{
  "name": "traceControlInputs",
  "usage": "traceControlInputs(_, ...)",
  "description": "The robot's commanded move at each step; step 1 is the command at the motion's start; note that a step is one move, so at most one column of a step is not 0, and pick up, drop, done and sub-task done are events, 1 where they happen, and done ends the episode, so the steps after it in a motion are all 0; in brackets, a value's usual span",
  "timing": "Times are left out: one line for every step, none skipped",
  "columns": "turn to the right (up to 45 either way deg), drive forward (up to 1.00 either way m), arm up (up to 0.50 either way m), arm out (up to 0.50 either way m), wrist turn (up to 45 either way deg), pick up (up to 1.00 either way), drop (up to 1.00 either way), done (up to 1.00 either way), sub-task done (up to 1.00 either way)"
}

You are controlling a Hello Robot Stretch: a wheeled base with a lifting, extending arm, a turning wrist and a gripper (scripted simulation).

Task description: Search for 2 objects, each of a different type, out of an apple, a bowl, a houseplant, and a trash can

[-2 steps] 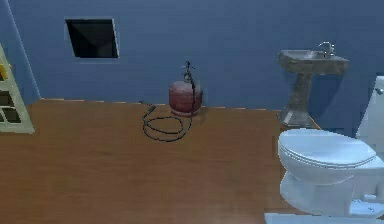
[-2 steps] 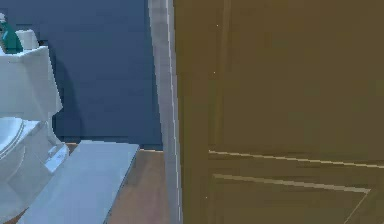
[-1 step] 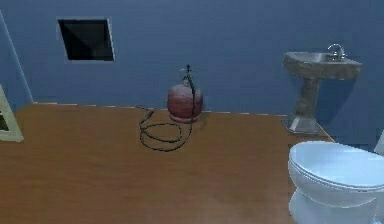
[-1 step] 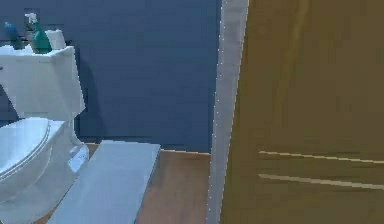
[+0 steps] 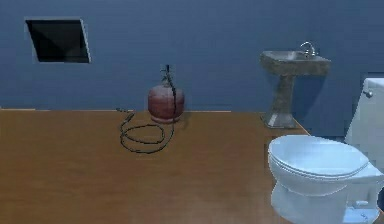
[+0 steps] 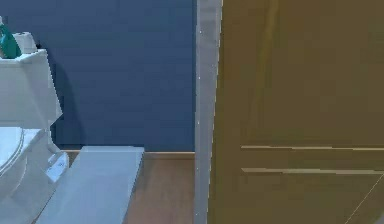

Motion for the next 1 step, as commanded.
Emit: traceControlInputs(0.0,0.15,0.00,0.00,0.0,0.00,0.00,0.00,0.00)
